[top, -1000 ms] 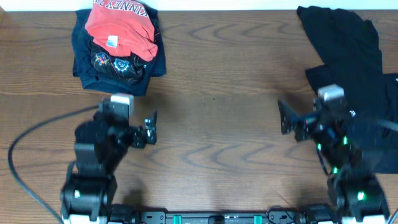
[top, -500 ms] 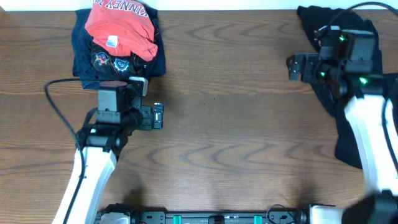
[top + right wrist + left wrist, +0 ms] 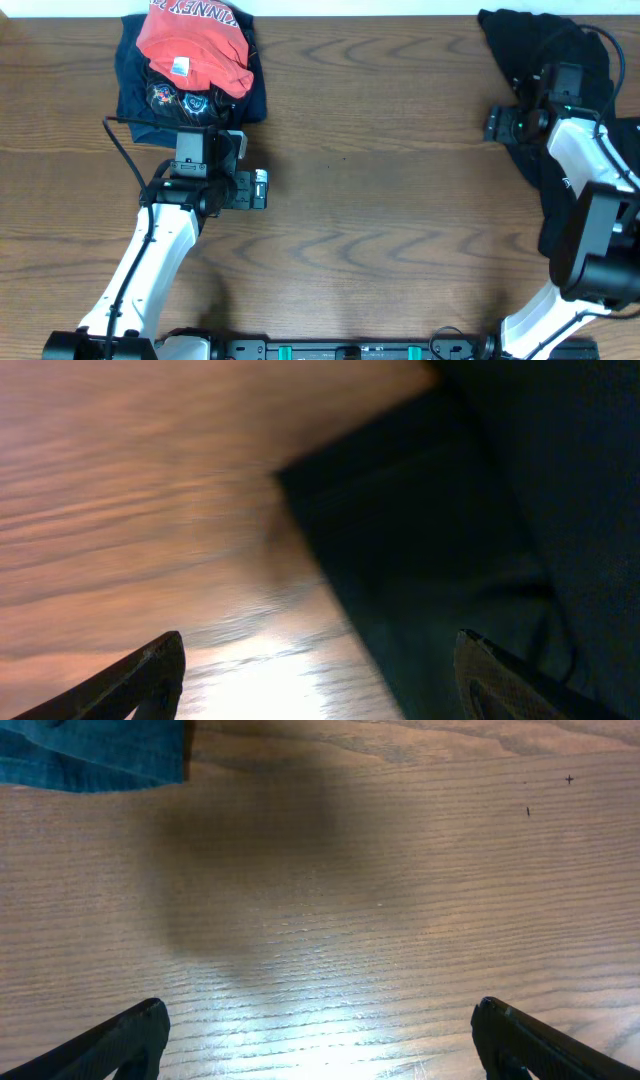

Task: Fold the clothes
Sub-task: 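Reach the right gripper to the black shirt and grasp its edge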

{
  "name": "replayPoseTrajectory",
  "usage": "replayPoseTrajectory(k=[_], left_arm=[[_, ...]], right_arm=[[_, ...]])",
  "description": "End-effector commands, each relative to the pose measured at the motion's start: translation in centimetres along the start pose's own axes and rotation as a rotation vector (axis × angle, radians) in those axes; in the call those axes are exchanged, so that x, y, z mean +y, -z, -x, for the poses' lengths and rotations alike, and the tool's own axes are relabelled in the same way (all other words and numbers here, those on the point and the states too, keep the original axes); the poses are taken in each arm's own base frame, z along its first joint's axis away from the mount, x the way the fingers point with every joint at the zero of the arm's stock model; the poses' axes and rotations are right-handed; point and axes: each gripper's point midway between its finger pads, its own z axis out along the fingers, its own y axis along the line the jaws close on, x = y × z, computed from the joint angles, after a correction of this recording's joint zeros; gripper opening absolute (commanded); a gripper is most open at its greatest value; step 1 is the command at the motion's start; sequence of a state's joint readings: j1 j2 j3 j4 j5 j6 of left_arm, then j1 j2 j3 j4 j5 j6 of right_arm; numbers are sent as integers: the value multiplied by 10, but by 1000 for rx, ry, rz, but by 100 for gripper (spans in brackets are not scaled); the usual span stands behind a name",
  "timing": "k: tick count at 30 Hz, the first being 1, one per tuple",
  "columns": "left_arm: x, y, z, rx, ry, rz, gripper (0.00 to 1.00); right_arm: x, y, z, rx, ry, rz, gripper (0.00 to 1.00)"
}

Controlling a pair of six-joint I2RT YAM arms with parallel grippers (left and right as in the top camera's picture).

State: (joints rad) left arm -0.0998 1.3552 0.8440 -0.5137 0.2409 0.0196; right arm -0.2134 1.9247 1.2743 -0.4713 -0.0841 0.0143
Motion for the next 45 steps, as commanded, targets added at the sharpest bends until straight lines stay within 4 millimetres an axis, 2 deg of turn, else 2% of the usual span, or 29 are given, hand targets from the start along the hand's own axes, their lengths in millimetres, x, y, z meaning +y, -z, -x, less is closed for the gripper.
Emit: replayPoseTrajectory(k=[1, 7, 11, 14, 17, 21, 26, 28, 32, 35, 39, 42, 45], left_arm=[[-2, 2, 6, -14, -5, -13, 98], [-2, 2, 7, -16, -6, -13, 98], [-2, 2, 7, -16, -6, -13, 98], [-2, 2, 7, -16, -6, -13, 98], [-2, 2, 7, -16, -6, -13, 98], [-2, 2, 7, -16, -6, -13, 98], [-2, 2, 7, -17, -6, -12, 98], [-2, 2, 8, -22, -7, -12, 98], [-2, 2, 13, -40, -11, -14, 98], [-2, 3, 16, -54, -13, -14, 98], [-2, 3, 17, -58, -14, -14, 98], [-2, 3, 17, -58, -14, -14, 98], [-3, 3, 18, -61, -14, -14, 98]], right_arm=[[-16, -12, 1, 5, -17, -47, 82], [-27, -37, -1, 5, -9, -83, 77], [-29, -48, -5, 12, -6, -90, 69], [-30, -57, -10, 28, -8, -91, 52], [-32, -68, -20, 59, -26, -95, 27], [-32, -79, -34, 101, -77, -96, 1], [-24, -79, -35, 106, -110, -62, 1], [-16, -72, -32, 101, -109, -22, 1], [8, -43, -15, 60, -93, 70, 1], [30, -8, 0, 18, -68, 135, 1], [68, 53, 15, -52, -11, 230, 1], [91, 94, 15, -86, 32, 270, 1], [112, 132, 6, -104, 80, 298, 1]])
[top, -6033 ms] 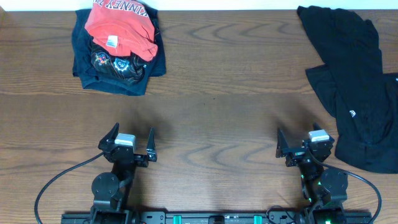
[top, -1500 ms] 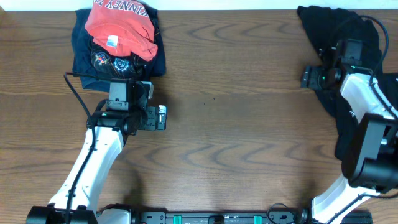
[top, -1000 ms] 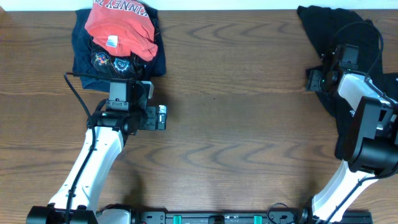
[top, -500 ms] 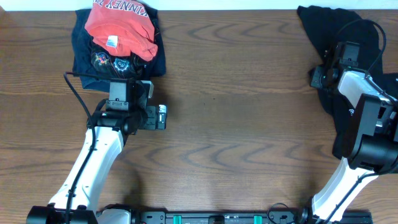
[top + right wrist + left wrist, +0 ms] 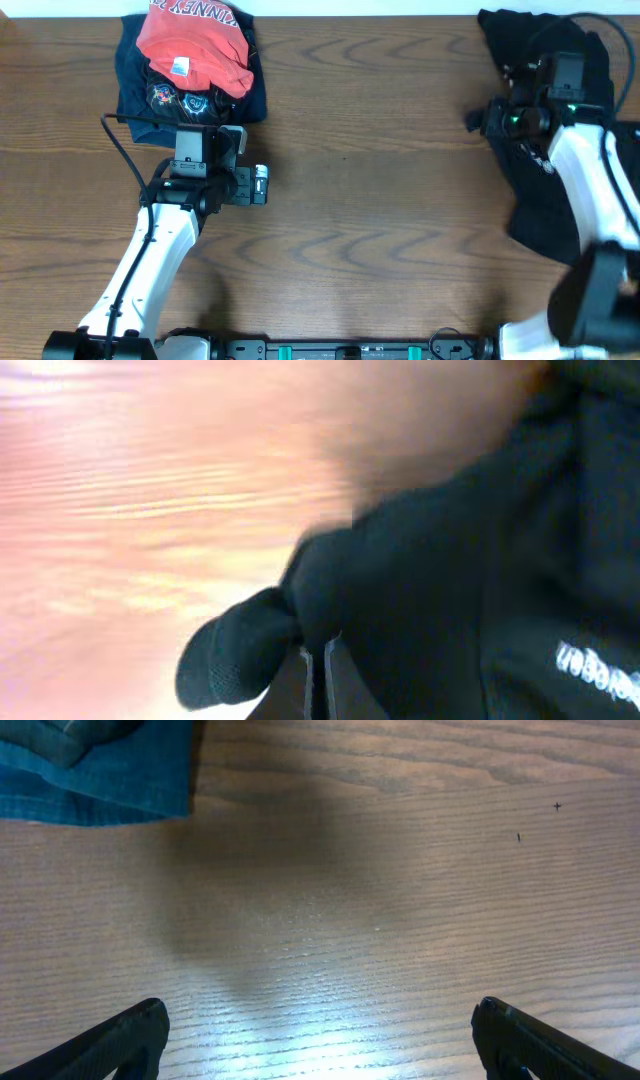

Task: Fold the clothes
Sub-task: 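Reach the right gripper to the black shirt and grasp its edge, then drag the black shirt with the right gripper toward the table center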

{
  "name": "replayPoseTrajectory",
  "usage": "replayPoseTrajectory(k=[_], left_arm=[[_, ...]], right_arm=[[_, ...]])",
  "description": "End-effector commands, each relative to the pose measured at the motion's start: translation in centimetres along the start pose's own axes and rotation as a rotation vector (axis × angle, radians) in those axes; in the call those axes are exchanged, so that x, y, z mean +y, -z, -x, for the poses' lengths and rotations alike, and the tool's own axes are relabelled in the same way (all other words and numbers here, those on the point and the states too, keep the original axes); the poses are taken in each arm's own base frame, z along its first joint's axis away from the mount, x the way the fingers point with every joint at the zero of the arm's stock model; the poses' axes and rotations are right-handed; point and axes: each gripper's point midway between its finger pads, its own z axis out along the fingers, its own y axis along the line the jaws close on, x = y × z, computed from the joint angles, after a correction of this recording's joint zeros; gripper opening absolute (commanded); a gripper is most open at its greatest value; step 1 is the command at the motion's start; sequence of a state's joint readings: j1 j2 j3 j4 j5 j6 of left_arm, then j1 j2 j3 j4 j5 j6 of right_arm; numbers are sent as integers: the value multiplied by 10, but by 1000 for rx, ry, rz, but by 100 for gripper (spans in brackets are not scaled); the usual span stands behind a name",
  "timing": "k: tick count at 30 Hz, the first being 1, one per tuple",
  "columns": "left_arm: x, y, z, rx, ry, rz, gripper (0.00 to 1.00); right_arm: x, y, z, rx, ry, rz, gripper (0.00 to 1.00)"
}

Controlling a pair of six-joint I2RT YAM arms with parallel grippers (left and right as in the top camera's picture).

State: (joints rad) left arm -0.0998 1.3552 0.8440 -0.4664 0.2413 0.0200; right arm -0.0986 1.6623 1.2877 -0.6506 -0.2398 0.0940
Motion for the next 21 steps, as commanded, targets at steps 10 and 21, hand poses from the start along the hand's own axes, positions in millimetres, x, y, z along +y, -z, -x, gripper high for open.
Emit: replayPoseTrajectory(k=[10, 21], left_arm=[[-3, 9, 14, -50, -12, -13, 98], [-11, 44, 27, -160, -34, -20, 98]], right_arm=[[134, 122, -53, -25, 247, 267, 1], [95, 251, -74, -184, 233, -2, 1]])
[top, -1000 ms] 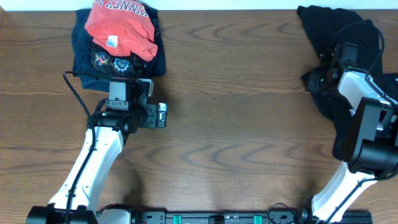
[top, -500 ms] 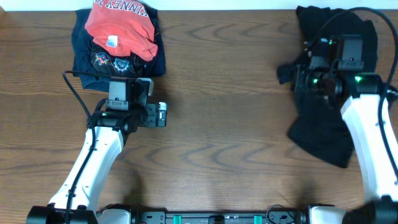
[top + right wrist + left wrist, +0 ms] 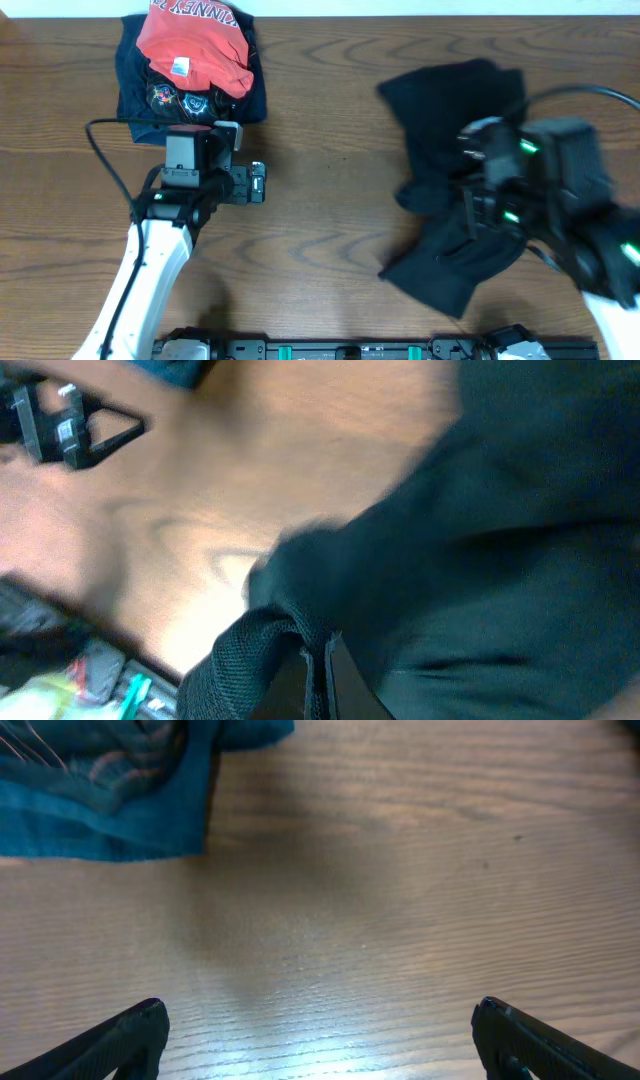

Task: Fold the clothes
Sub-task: 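Drag the black shirt with the right gripper toward the table center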

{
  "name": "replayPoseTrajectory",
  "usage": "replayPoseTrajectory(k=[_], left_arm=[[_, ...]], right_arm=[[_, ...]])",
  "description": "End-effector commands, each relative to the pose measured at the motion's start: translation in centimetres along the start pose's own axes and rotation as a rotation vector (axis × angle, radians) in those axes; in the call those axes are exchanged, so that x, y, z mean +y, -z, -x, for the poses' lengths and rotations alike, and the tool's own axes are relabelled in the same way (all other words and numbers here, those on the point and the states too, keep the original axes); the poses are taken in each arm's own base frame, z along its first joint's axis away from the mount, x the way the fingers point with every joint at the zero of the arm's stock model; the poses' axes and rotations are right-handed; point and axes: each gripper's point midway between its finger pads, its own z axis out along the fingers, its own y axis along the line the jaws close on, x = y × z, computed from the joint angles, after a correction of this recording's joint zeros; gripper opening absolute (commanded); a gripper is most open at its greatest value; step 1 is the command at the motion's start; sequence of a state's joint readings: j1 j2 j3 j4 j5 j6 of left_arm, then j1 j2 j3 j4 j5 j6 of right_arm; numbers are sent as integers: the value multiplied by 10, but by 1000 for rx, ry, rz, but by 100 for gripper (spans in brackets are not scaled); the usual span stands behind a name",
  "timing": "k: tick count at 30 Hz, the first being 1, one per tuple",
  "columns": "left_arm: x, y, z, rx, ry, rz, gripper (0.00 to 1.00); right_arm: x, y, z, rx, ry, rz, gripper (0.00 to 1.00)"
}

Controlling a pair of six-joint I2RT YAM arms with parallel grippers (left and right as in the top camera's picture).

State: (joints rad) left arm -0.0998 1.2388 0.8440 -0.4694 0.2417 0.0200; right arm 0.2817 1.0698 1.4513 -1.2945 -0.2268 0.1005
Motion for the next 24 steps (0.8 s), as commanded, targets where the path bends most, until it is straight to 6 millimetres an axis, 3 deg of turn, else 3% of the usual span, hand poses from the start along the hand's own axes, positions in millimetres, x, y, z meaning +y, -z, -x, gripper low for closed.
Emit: replayPoseTrajectory(k=[1, 5, 9, 12, 16, 21, 24], left_arm=[[-6, 15, 13, -58, -14, -18, 98], [-16, 19, 15, -68, -19, -75, 98], [-18, 15, 12, -52, -16, -90, 98], [-22, 11, 7, -26, -12, -118, 98], [-37, 6, -3, 24, -11, -210, 98], [-75, -2, -22, 99, -146, -331, 98], [-102, -6, -32, 122, -247, -373, 97]], right_arm=[[-54, 51, 19, -179, -117, -313, 1], [-124, 91, 29, -313, -301, -644, 1], [-167, 91, 45, -345, -397, -690, 1], [-190, 74, 59, -337, -409, -616, 1], [-210, 32, 71, -268, -392, -456, 1], [-227, -17, 66, -149, -426, -360, 1], [-232, -32, 62, -109, -445, -332, 1]])
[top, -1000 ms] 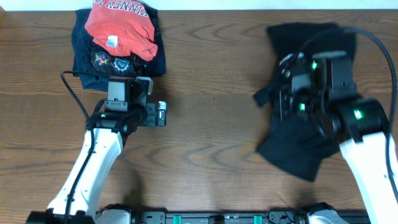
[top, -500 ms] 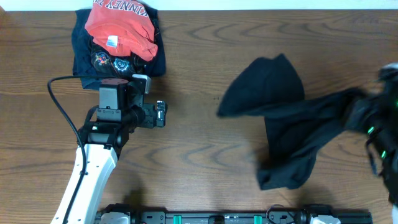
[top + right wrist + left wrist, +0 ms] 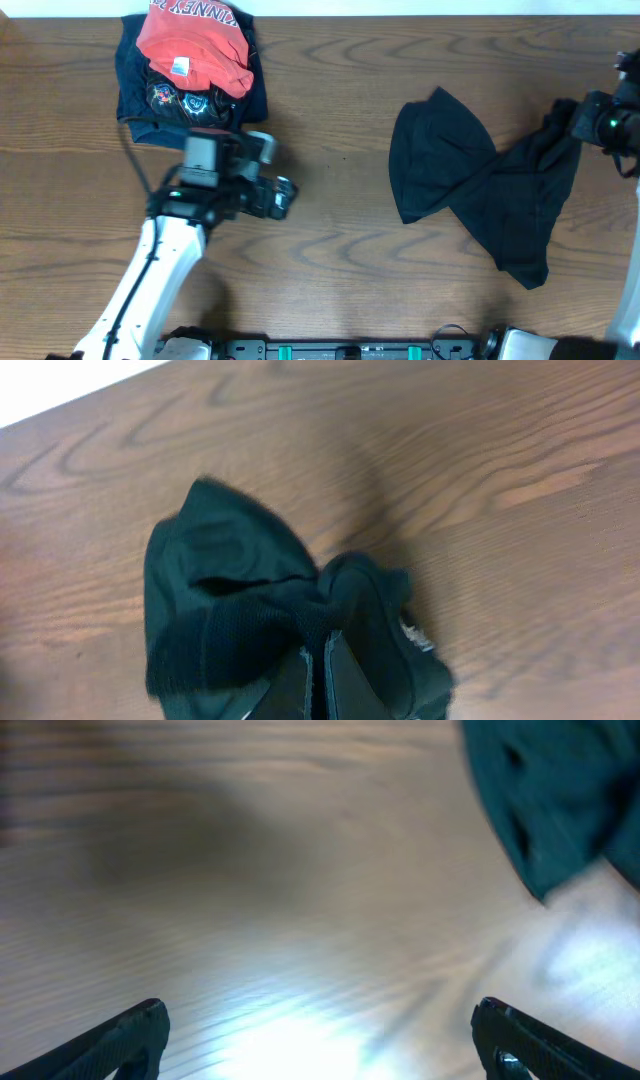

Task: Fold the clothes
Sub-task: 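Drag the black shirt with the right gripper toward the table center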

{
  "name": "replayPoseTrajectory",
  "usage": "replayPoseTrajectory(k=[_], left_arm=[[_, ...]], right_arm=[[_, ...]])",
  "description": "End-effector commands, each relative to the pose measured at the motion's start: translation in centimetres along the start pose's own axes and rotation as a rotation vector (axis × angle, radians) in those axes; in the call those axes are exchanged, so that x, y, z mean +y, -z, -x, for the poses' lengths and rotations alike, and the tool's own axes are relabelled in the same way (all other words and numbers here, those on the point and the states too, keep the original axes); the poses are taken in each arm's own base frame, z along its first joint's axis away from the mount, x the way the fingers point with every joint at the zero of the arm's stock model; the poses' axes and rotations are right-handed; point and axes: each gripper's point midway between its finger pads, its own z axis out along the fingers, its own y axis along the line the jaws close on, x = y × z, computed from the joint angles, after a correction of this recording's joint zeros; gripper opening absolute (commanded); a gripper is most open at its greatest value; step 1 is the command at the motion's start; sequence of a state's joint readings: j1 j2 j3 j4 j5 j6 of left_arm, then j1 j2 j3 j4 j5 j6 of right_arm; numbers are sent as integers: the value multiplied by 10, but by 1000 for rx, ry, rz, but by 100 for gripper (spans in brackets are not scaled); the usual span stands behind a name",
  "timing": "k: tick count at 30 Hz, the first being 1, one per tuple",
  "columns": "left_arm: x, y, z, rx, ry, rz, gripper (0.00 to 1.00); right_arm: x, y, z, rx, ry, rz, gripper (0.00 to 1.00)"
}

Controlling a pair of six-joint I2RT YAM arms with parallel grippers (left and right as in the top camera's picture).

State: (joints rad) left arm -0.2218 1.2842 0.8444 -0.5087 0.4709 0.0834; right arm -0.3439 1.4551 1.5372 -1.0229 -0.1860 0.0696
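Observation:
A black garment [image 3: 470,185] lies spread on the wooden table [image 3: 340,250] right of centre, one corner pulled up toward the right edge. My right gripper [image 3: 583,118] is shut on that corner; in the right wrist view the right gripper [image 3: 318,678] pinches bunched black cloth [image 3: 230,585] above the table. My left gripper [image 3: 284,197] hovers open left of centre, nothing between its fingers. In the blurred left wrist view the left gripper [image 3: 320,1045] faces bare table, with the black garment's edge [image 3: 545,800] at upper right.
A pile of folded clothes sits at the back left: a red shirt [image 3: 195,45] on top of navy pieces [image 3: 150,100]. The table's back edge [image 3: 400,14] runs along the top.
My right gripper, still shut on the black garment, has gone from over the table's centre-right to the far right edge, and the garment now lies stretched out. My left gripper has shifted right.
At first my right gripper stood open at the black garment heaped at the back right. Then it was shut on the cloth. After that the garment hung bunched over the centre-right of the table, and now it is drawn out flat toward the right. The left gripper stayed open throughout.

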Motion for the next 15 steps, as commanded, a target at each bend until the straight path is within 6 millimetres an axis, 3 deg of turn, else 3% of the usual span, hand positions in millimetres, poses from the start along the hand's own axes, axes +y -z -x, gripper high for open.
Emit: replayPoseTrajectory(k=[1, 7, 15], left_arm=[[-37, -14, -1, 27, -152, -76, 97], [-84, -57, -6, 39, -394, -28, 97], [-130, -109, -7, -21, -600, -11, 98]], right_arm=[[10, -8, -1, 23, 17, 77, 1], [12, -10, -2, 32, 15, 90, 1], [11, -10, -10, 63, 7, 88, 1]])
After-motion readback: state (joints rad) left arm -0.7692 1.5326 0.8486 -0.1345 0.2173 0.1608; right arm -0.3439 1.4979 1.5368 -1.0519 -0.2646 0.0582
